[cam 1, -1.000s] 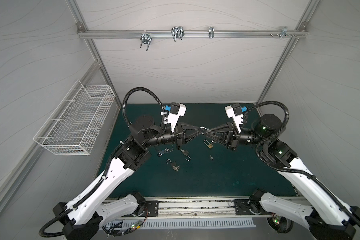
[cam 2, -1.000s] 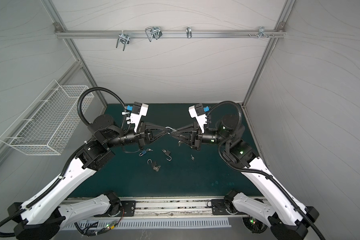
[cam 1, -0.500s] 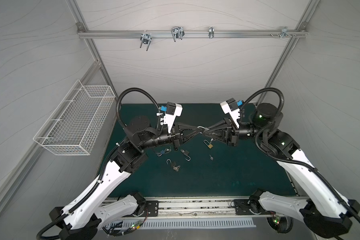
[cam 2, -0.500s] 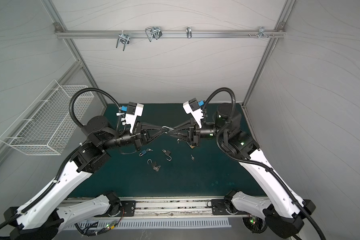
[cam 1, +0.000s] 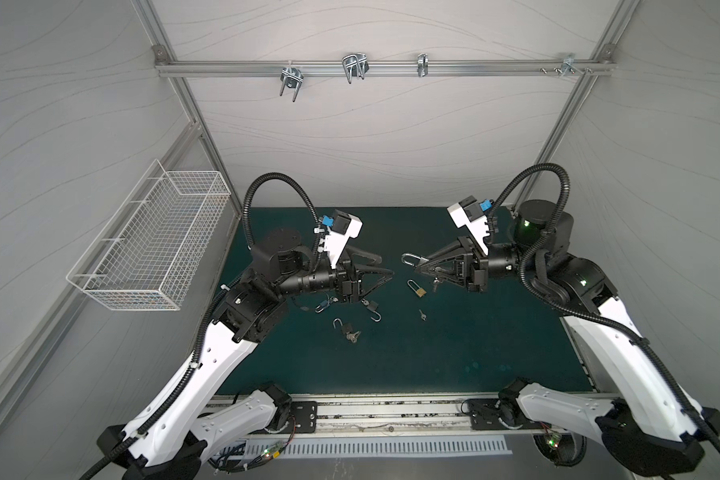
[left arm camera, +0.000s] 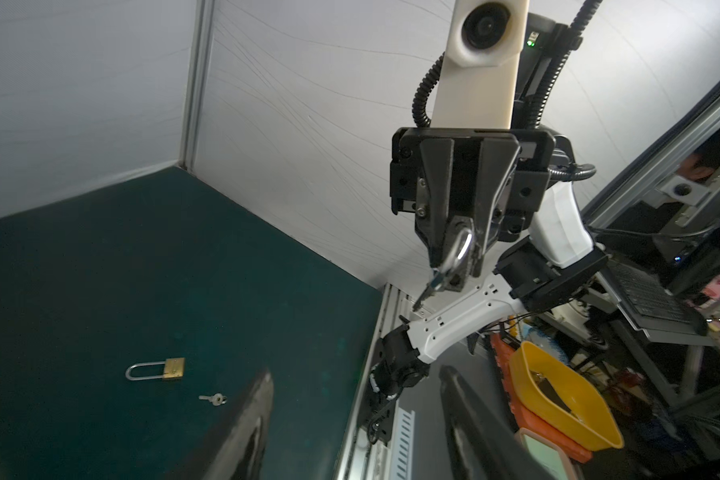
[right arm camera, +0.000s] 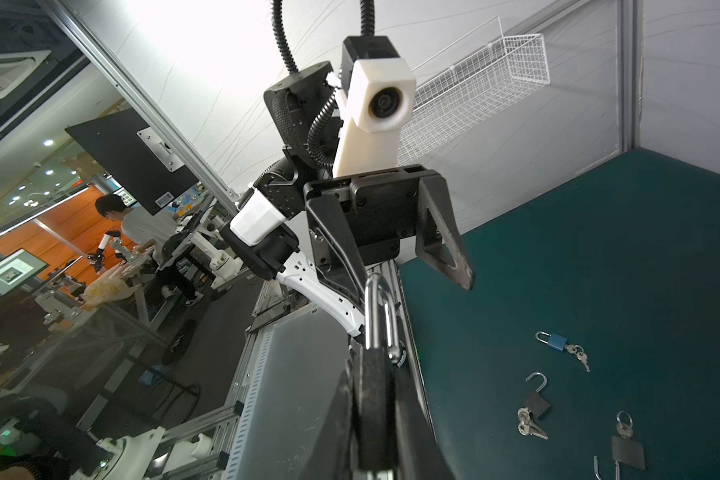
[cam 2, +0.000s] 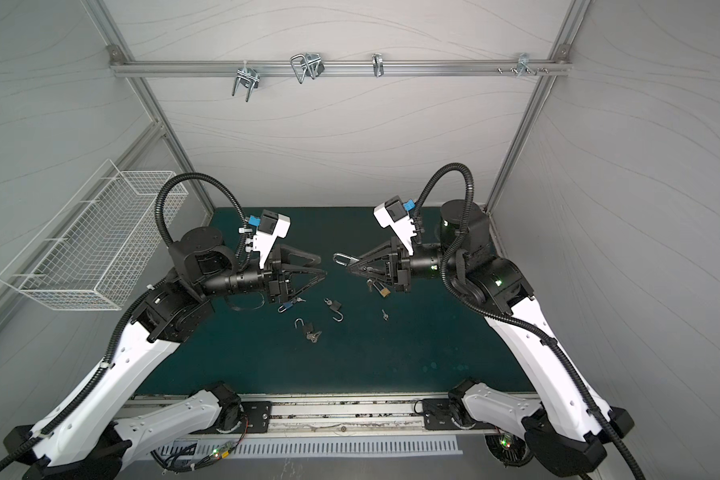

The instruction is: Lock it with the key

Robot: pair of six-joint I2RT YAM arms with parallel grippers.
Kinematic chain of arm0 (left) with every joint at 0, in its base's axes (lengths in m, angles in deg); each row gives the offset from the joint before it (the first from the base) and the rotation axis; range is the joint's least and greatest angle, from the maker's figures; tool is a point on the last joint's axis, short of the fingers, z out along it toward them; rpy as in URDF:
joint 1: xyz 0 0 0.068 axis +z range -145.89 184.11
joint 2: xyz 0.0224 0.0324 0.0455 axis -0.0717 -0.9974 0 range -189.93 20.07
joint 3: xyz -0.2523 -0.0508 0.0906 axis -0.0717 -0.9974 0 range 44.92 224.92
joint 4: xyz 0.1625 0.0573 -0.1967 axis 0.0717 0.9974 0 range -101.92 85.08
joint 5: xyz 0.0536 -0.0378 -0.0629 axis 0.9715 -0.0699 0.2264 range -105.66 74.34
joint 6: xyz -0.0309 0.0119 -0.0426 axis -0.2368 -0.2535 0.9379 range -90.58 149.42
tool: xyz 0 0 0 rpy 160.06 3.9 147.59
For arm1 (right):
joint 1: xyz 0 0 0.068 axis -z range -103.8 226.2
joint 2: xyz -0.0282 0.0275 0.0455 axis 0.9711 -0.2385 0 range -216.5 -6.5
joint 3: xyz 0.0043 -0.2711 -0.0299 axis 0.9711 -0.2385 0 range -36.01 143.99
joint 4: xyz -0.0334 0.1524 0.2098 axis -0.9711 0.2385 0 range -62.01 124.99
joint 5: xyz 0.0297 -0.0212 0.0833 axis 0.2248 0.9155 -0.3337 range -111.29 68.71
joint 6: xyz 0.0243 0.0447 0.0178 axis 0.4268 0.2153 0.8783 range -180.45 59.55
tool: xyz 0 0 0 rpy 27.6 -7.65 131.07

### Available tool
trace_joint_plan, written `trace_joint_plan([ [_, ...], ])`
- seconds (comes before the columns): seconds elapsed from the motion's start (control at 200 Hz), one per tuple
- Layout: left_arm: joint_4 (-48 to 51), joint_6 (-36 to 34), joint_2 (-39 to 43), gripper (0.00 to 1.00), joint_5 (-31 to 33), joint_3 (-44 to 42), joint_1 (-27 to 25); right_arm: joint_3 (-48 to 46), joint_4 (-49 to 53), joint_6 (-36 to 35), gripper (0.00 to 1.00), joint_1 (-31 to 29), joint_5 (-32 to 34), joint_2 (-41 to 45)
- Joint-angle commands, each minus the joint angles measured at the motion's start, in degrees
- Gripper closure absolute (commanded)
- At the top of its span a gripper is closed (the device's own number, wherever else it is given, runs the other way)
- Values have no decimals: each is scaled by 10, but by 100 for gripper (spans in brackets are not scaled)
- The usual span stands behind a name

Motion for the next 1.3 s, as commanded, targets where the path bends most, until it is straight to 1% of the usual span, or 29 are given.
trace_joint_plan([
  [0.0,-3,-18,-7,32,-47,35,2,23,49,-27,100,3,-29,-13],
  [0.185,-9,-22,-19,29,-69,43,1,19,54,-22,100,-4,-48,-28],
  [0.32,-19,-16,-30,29,-83,50,1,23,59,-20,100,-14,-52,-39],
  [0.4,-29,-10,-35,33,-92,52,0,25,60,-18,100,-19,-52,-44],
  [0.63,-30,-11,-40,56,-96,53,-2,26,63,-20,100,-24,-55,-54],
  [0.705,-30,-10,-40,66,-97,54,-2,26,61,-20,100,-27,-54,-54],
  [0.78,-27,-10,-40,80,-97,56,-2,26,60,-19,100,-27,-54,-53],
  [0.945,-22,-12,-40,100,-94,54,-2,24,44,-13,100,-27,-53,-53],
  [1.02,-26,-7,-39,100,-89,55,-3,17,16,-5,100,-27,-51,-44],
  [1.09,-35,6,-33,100,-71,51,-2,-3,-34,14,100,-27,-42,-28],
  [1.105,-41,11,-31,100,-68,49,-2,-9,-48,18,91,-27,-39,-23],
  [1.11,-44,14,-30,100,-67,48,-2,-11,-53,19,89,-27,-39,-21],
  [1.13,-56,22,-28,100,-62,43,-2,-19,-72,25,73,-26,-32,-14],
  [1.135,-59,25,-27,100,-62,42,-2,-22,-76,26,67,-26,-32,-13],
  [1.14,-61,27,-26,100,-61,40,-2,-25,-81,28,67,-26,-31,-11],
  [1.145,-64,29,-25,100,-60,39,-2,-28,-86,30,64,-26,-29,-9],
  [1.15,-67,31,-24,100,-59,38,-2,-30,-90,30,58,-26,-29,-7],
  [1.175,-79,39,-21,100,-54,33,-2,-45,-116,42,47,-26,-19,2],
  [1.2,-91,46,-18,100,-50,28,-2,-58,-143,54,40,-27,-9,11],
  [1.23,-103,56,-15,100,-47,25,-2,-75,-174,67,35,-26,9,21],
  [1.295,-124,70,-12,100,-40,20,-2,-114,-237,98,32,-26,44,42],
])
